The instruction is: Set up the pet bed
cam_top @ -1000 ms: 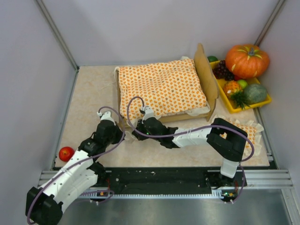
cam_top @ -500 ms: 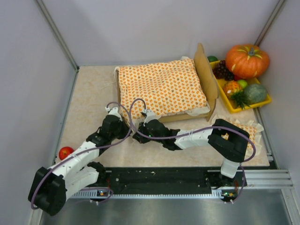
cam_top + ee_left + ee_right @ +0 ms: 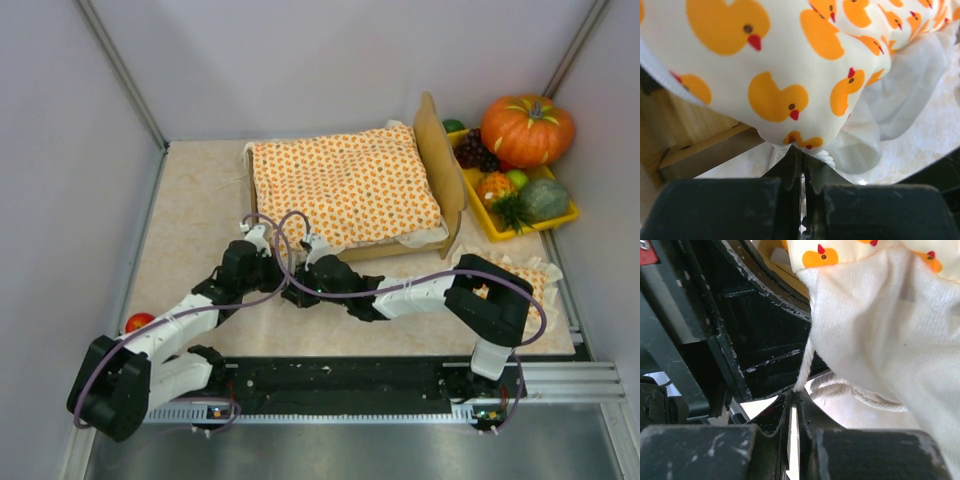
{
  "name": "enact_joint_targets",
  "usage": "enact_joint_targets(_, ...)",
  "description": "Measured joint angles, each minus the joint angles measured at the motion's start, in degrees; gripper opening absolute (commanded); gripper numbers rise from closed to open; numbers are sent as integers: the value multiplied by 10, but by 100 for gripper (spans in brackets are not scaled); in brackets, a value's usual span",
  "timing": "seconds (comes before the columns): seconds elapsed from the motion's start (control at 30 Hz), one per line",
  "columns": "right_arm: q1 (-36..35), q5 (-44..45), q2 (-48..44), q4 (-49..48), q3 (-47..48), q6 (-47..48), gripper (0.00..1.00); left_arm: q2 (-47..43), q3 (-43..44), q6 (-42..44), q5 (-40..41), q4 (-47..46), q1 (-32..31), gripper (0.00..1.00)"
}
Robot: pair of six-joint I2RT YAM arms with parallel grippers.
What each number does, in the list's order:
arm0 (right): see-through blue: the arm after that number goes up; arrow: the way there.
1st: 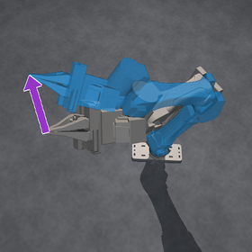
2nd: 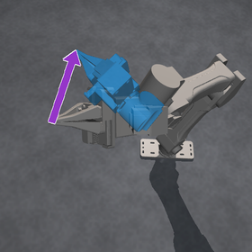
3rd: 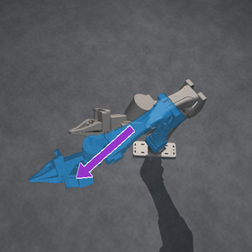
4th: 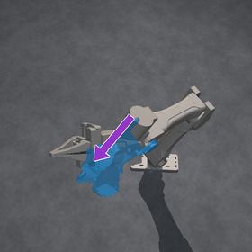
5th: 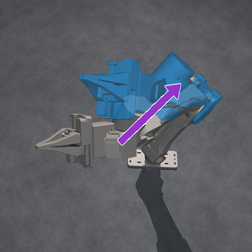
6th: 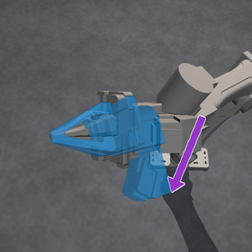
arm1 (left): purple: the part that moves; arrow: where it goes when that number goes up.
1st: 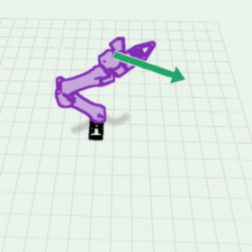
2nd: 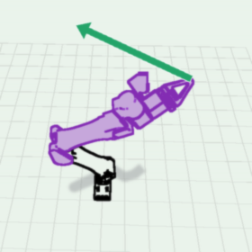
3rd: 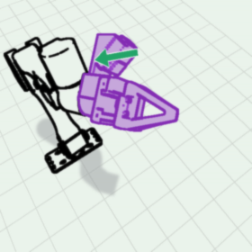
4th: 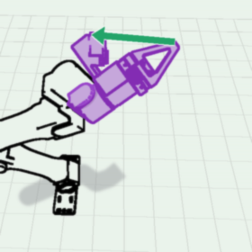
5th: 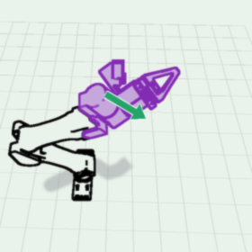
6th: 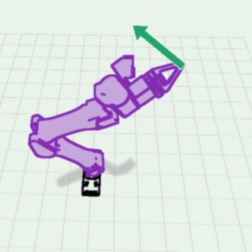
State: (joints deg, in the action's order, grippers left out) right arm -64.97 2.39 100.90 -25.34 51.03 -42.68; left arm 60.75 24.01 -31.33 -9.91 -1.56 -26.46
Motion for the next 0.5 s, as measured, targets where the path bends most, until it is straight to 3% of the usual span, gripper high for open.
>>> enact_joint_targets(0.13, 0, 3, 0, 18, 0, 0, 16, 15, -2, 17, -45, -30, 2, 0)
enact_joint_targets(0.2, -1, 3, 0, 28, 0, 0, 32, 26, -2, 22, -64, -46, 2, 0)
enact_joint_targets(0.3, -2, 2, 0, 40, 0, 1, 41, 50, -2, 29, -84, -66, 2, 0)
enact_joint_targets(0.5, -3, 17, -37, 47, -35, 1, 44, 85, -2, 27, -105, -74, 0, 0)
